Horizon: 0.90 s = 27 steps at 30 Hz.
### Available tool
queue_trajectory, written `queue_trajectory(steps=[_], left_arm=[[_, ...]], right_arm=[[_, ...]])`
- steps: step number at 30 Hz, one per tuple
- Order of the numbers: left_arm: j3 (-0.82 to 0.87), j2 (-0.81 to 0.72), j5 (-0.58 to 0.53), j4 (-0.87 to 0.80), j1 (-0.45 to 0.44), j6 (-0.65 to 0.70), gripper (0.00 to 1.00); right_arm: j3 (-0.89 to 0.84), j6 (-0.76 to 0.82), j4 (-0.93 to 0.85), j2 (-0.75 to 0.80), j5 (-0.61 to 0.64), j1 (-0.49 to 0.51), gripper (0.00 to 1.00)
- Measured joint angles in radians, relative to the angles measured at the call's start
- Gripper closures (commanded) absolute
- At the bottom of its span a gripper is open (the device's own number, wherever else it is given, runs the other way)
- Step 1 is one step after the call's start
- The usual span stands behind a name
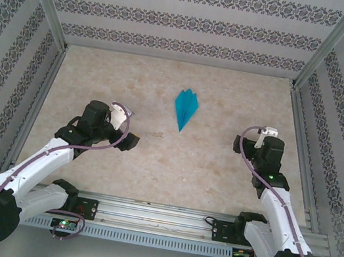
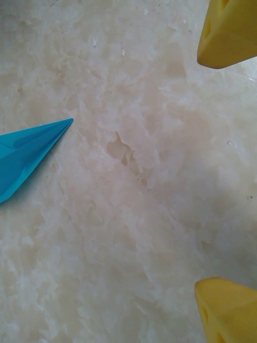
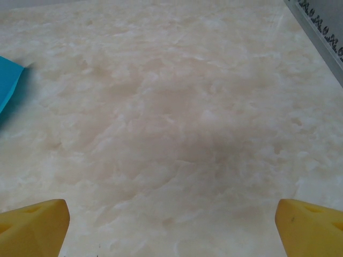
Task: Fold a paper plane with a square sheet of paper (fold left side to right side)
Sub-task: Reset both arms
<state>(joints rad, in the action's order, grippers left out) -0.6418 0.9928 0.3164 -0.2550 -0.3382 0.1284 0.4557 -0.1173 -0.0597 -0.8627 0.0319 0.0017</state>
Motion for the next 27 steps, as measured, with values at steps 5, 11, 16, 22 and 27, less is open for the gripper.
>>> queue_trajectory(steps=[5, 11, 16, 22, 27], left_arm=[[0.000, 0.000, 0.000, 0.000, 0.000, 0.000, 0.00], [0.000, 0.001, 0.000, 0.000, 0.000, 0.000, 0.00], [0.000, 0.009, 0.000, 0.000, 0.000, 0.000, 0.00], [0.000, 0.017, 0.000, 0.000, 0.000, 0.000, 0.00], [0.000, 0.024, 0.000, 0.000, 0.000, 0.003, 0.00]], right_arm=[[-0.018, 0.017, 0.094, -0.019, 0.000, 0.000, 0.02], [-0.079, 0.018, 0.220, -0.078, -0.008, -0.013, 0.02], [-0.115, 0.025, 0.342, -0.130, -0.027, -0.020, 0.02], [-0.164, 0.043, 0.513, -0.225, -0.068, -0.033, 0.02], [-0.180, 0.047, 0.652, -0.306, -0.103, -0.033, 0.02]])
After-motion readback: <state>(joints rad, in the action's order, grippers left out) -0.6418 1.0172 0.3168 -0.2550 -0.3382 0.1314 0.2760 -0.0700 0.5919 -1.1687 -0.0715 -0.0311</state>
